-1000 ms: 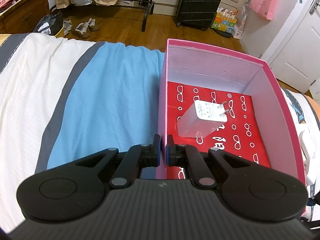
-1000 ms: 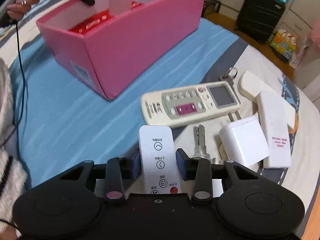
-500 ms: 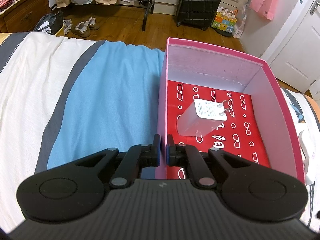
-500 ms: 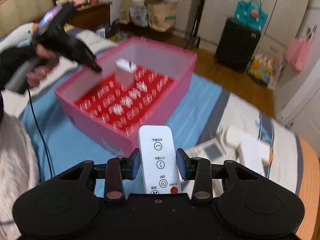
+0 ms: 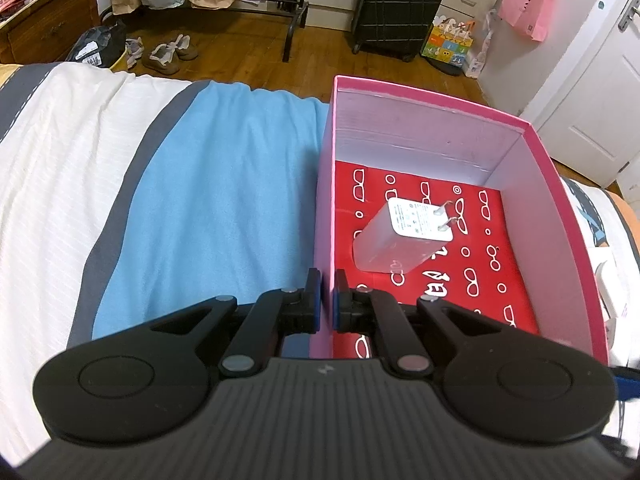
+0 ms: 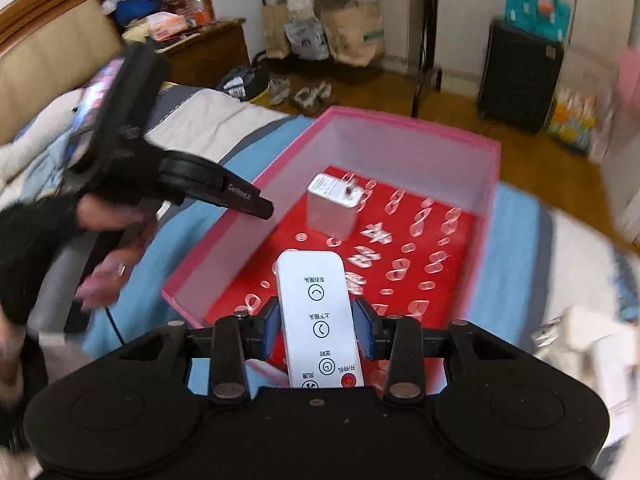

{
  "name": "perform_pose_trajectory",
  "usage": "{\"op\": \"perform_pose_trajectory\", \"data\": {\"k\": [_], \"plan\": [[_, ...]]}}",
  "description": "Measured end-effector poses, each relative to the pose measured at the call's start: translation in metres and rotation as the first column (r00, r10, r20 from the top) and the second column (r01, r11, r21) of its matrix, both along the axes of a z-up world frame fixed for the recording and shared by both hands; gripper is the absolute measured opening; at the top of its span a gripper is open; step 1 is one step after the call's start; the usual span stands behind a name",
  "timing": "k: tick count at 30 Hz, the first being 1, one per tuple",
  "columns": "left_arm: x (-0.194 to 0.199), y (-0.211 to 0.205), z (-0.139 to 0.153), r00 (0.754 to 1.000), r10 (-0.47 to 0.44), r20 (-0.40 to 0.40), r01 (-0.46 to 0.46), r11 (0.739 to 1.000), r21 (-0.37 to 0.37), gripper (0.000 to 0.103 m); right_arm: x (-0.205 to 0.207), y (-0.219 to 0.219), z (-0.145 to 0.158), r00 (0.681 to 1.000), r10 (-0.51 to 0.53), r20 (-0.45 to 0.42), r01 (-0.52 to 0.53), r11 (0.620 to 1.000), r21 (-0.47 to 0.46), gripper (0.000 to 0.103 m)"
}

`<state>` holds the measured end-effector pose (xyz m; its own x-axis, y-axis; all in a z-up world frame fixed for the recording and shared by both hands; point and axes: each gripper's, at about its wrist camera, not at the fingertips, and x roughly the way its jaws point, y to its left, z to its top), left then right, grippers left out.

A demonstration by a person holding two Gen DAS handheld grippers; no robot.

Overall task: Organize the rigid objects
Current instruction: 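Lower the small white remote into the pink box and open the right gripper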

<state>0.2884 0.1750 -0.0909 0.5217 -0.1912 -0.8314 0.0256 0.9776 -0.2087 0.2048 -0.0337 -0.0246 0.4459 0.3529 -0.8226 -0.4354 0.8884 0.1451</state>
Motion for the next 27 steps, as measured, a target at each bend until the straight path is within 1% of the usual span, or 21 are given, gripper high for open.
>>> {"op": "perform_pose_trajectory", "data": {"k": [2,6,10,12,13,15,17,21,23,25,27], "plan": [[0.001,0.001,-0.001,1.000,0.002,-0.002,-0.002,1.000,-0.010,0.005,0.016,0.011,-0.017,0.998,-0.030,-0.056,0.031,0.999,0.026,0.044],[0.001,0.004,-0.003,1.000,-0.001,-0.001,0.001,1.000,-0.022,0.005,0.036,0.027,-0.045,0.988,-0.075,-0.132,0.082,0.995,0.051,0.044],[0.001,0.004,-0.003,1.000,-0.003,0.000,0.003,1.000,-0.027,0.005,0.052,0.038,-0.067,0.968,-0.130,-0.213,0.148,0.987,0.068,0.044],[0.001,0.006,-0.003,1.000,-0.004,0.000,0.004,0.999,-0.032,0.005,0.058,0.041,-0.074,0.958,-0.162,-0.238,0.184,0.981,0.070,0.045],[0.001,0.006,-0.003,1.000,-0.003,-0.001,0.003,0.999,-0.035,0.005,0.061,0.041,-0.078,0.950,-0.178,-0.257,0.206,0.974,0.088,0.045],[0.002,0.007,-0.003,1.000,-0.004,-0.002,0.004,0.999,-0.038,0.005,0.064,0.039,-0.084,0.940,-0.188,-0.284,0.228,0.967,0.114,0.050],[0.002,0.007,-0.003,1.000,-0.005,-0.002,0.004,0.999,-0.037,0.005,0.062,0.039,-0.081,0.947,-0.181,-0.265,0.216,0.970,0.111,0.052],[0.002,0.007,-0.003,1.000,-0.004,-0.002,0.004,0.999,-0.036,0.005,0.051,0.035,-0.065,0.969,-0.153,-0.194,0.164,0.986,0.042,0.053],[0.002,0.007,-0.003,1.000,-0.003,-0.002,0.003,0.999,-0.036,0.005,0.044,0.028,-0.055,0.974,-0.137,-0.179,0.144,0.989,0.029,0.054],[0.002,0.007,-0.004,1.000,-0.003,-0.003,0.003,0.999,-0.035,0.005,0.038,0.022,-0.041,0.979,-0.118,-0.168,0.119,0.993,-0.006,0.054],[0.002,0.006,-0.003,1.000,-0.002,-0.004,0.002,0.999,-0.032,0.005,0.036,0.013,-0.025,0.986,-0.099,-0.135,0.095,0.995,-0.034,0.056]]}}
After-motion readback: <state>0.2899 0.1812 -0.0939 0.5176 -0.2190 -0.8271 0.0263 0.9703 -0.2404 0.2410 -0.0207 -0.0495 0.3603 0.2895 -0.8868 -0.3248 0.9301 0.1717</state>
